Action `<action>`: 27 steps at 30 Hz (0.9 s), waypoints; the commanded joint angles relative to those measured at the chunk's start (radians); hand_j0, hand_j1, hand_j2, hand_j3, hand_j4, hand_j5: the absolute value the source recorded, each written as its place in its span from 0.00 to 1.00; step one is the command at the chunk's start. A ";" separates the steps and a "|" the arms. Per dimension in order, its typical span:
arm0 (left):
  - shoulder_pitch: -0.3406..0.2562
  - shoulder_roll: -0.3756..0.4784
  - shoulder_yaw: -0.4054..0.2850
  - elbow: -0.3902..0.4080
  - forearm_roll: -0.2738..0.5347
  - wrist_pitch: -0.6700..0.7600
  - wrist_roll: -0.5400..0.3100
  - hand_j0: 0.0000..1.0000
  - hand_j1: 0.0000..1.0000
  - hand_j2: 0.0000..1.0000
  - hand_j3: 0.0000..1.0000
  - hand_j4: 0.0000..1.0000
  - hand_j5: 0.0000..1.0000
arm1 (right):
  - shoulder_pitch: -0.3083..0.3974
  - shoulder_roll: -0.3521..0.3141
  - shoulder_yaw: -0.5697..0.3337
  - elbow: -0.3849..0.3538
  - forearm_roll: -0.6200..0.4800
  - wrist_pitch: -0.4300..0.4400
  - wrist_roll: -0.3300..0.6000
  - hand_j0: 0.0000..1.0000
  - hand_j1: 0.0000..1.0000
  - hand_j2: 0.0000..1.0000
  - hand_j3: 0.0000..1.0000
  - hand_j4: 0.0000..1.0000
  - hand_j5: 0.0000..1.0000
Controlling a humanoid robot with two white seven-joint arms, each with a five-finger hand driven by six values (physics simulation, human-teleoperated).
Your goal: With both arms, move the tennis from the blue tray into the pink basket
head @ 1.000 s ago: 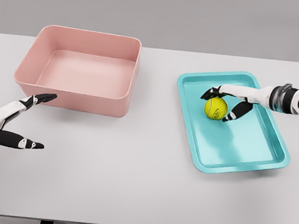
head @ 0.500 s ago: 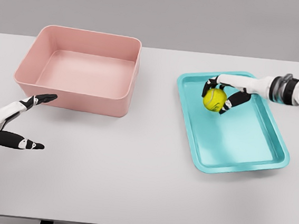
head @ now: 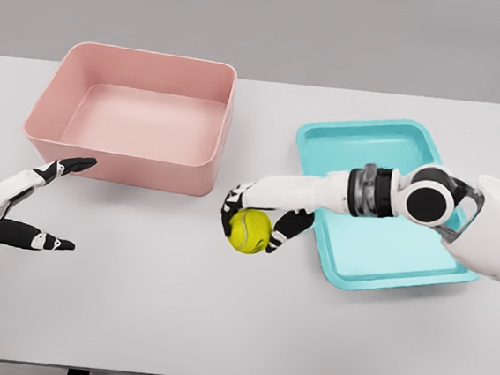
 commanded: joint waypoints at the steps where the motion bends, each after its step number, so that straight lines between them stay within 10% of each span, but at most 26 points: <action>1: 0.000 0.002 0.000 0.000 0.005 0.000 0.000 1.00 1.00 1.00 1.00 1.00 1.00 | 0.000 0.060 0.039 -0.007 0.008 0.010 0.000 0.22 0.22 0.22 0.22 0.22 0.22; 14: 0.002 -0.003 -0.001 -0.003 0.002 0.000 0.000 1.00 1.00 1.00 1.00 1.00 1.00 | -0.003 0.242 0.039 0.170 0.114 0.008 0.000 0.31 0.31 0.31 0.31 0.31 0.31; 17: 0.002 -0.005 -0.001 -0.003 0.001 0.000 0.000 1.00 1.00 1.00 1.00 1.00 1.00 | -0.003 0.242 0.042 0.165 0.119 -0.001 0.000 0.49 0.49 0.49 0.49 0.49 0.49; 20: 0.002 -0.005 -0.001 -0.003 0.001 0.000 0.000 1.00 1.00 1.00 1.00 1.00 1.00 | -0.003 0.230 0.042 0.130 0.122 -0.001 0.000 0.94 0.94 0.94 0.94 0.94 0.94; 27: 0.002 -0.008 -0.001 -0.003 -0.001 0.000 0.000 1.00 1.00 1.00 1.00 1.00 1.00 | -0.008 0.190 0.010 0.039 0.125 -0.002 0.000 0.99 0.99 0.99 0.99 0.99 0.99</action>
